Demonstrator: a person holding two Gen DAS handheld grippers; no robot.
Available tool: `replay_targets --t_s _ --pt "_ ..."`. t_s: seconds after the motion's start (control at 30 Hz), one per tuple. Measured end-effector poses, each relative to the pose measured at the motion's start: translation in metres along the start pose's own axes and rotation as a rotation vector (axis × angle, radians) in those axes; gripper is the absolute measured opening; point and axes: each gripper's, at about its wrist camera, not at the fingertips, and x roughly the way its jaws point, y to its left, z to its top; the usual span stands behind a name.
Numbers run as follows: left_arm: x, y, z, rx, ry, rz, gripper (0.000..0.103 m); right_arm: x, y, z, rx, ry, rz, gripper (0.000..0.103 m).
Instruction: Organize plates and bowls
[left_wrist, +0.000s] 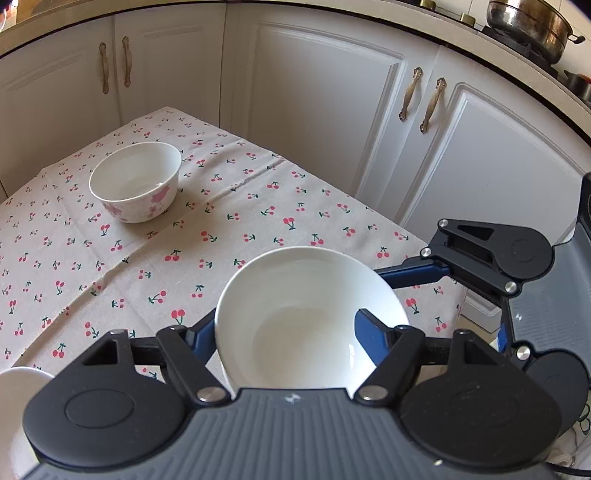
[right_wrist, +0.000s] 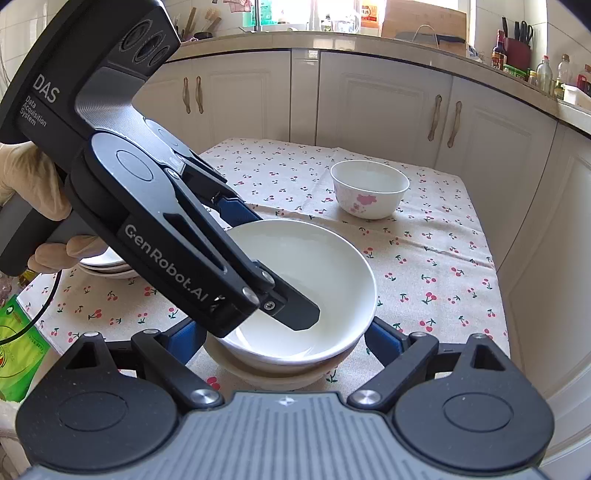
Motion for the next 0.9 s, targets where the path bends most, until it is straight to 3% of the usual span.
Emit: replay_targets --t_s 0.4,0.53,0.9 --pt "0.002 -0.001 0.003 0.012 0.002 0.017 0.081 0.002 -0.001 -0.001 0.006 0.006 0.009 0.095" --pt "-0.003 0.001 0.005 0.016 -0.013 0.02 0.082 -0.002 -0.001 -0.001 0.004 -0.018 0.012 0.103" --pt "-0.018 0.022 -0.004 -0.031 -0.025 0.074 0.082 -0.013 -0.003 0.003 0.025 -0.061 0.014 0.103"
